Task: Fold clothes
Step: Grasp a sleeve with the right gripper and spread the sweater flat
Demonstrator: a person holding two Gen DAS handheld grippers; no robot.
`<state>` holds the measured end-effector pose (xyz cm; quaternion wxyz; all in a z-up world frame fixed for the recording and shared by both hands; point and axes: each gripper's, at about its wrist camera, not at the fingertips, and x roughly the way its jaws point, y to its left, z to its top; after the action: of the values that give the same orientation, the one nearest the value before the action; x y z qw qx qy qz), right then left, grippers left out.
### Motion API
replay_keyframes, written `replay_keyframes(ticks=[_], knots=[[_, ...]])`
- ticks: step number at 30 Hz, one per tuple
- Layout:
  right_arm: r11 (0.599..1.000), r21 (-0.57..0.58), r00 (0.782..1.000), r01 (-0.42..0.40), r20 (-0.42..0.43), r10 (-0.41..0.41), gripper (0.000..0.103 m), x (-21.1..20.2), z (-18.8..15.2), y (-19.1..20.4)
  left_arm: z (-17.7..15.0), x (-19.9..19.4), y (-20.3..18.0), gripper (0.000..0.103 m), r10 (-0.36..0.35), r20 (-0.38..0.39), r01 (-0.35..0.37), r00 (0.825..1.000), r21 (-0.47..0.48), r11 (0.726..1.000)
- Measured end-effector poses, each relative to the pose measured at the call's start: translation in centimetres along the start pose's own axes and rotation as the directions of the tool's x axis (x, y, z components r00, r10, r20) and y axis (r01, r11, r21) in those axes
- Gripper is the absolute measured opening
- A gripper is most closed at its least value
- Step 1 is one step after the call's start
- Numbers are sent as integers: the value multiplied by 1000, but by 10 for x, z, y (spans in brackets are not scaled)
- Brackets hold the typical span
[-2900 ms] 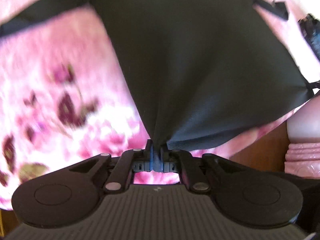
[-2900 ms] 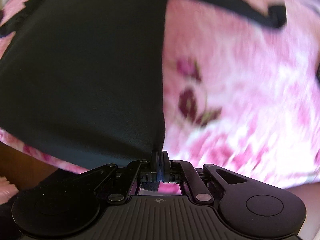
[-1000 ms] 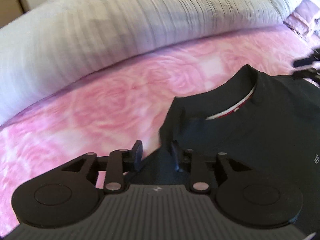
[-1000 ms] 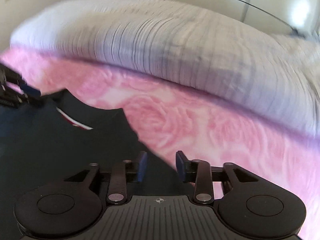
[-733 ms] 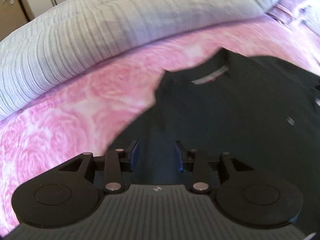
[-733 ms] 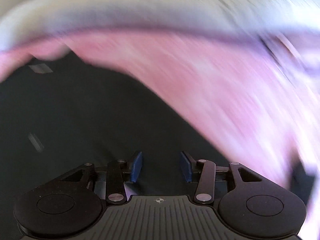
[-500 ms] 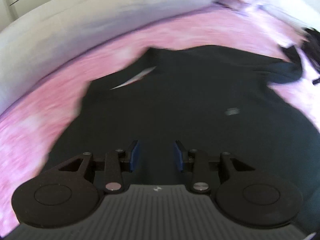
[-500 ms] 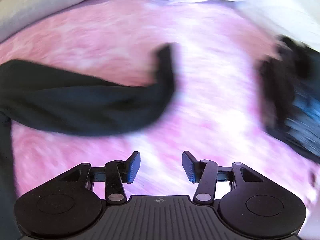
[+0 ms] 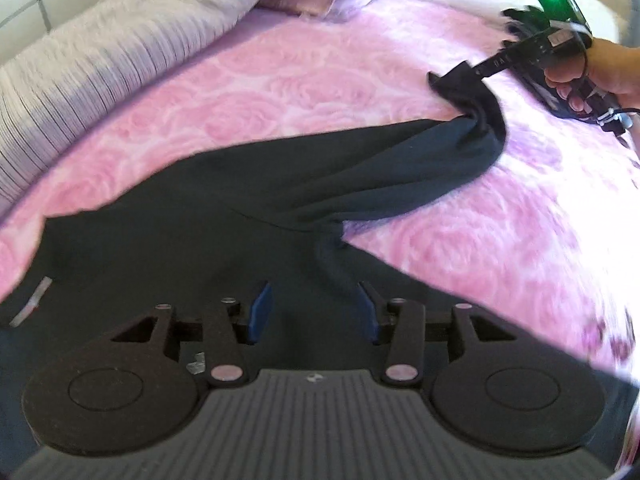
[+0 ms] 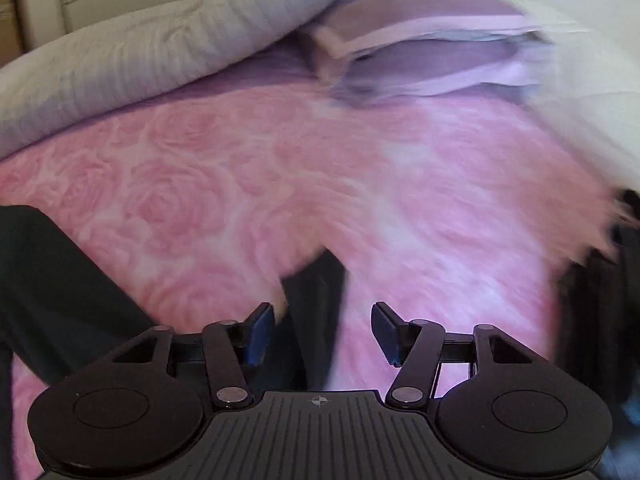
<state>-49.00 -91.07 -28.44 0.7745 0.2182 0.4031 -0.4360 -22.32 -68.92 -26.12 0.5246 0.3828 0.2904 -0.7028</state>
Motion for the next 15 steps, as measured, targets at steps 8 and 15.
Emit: replay_keyframes(ticks=[8,15], knots=[[967,246,976,64,185,-112,3,-55,-55,-69,37,42,-17,41,10,-35,-12,999,-56,998],[930,359,995,77,28,-93,4,-51,-140,-85,61,70,-21,41,-12,-60,6,998,-90,996]])
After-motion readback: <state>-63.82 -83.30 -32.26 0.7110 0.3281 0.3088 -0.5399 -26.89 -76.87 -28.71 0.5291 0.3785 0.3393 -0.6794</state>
